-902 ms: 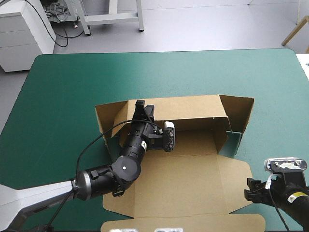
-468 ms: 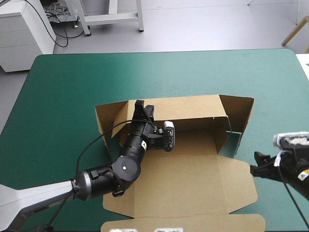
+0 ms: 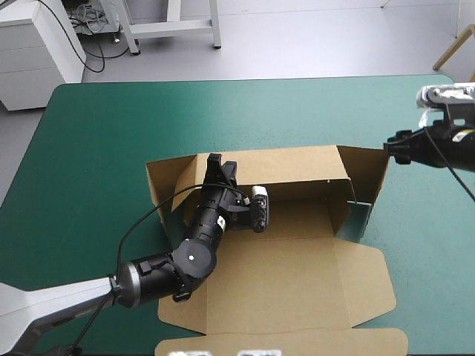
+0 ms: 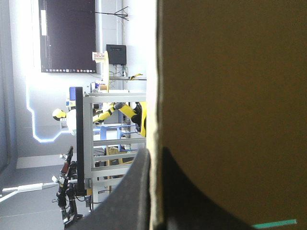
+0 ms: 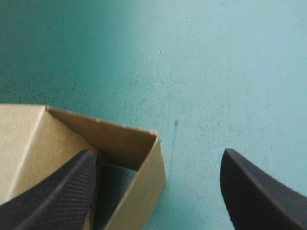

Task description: Fold the box

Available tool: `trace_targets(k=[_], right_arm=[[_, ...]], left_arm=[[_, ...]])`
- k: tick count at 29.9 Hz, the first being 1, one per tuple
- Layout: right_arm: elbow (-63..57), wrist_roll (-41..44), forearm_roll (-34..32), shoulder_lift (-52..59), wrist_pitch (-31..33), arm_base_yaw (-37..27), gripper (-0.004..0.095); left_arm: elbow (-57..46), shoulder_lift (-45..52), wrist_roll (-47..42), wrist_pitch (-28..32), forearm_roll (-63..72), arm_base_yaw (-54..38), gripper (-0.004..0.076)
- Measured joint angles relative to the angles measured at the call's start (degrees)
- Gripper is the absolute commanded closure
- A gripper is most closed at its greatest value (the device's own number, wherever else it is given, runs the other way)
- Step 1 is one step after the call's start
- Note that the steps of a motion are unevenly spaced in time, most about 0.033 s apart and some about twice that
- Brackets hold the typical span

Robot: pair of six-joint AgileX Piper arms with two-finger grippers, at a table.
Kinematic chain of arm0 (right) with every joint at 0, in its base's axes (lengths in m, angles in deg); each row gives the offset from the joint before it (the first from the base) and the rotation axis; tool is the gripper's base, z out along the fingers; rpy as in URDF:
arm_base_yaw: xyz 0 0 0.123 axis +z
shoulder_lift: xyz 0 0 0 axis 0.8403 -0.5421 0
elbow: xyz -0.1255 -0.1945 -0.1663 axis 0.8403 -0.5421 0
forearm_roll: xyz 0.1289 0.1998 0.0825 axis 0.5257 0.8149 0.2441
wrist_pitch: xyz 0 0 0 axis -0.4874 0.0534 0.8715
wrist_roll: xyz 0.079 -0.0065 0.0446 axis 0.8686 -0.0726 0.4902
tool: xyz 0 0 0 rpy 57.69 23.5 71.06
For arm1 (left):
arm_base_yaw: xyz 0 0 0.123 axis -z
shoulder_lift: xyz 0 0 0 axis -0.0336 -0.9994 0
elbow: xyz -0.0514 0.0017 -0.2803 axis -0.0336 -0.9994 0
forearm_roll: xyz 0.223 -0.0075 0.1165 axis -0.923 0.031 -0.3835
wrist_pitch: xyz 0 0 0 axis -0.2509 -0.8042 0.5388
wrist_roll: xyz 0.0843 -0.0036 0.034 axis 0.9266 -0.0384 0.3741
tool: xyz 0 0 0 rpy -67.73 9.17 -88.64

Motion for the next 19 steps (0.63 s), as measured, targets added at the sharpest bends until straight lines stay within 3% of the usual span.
trace_targets(k=[10, 19], right_arm=[[10.62, -6.33, 8.76, -18.41, 4.28, 0.00, 0.0247], [10.69, -6.89, 9.51, -22.46, 6.67, 0.15, 0.0247]], left_arm=[[0.00, 0.00, -1.07, 0.00, -0.02, 0.00, 0.0734], [0.00, 0.00, -1.12, 0.00, -0.02, 0.00, 0.0734]])
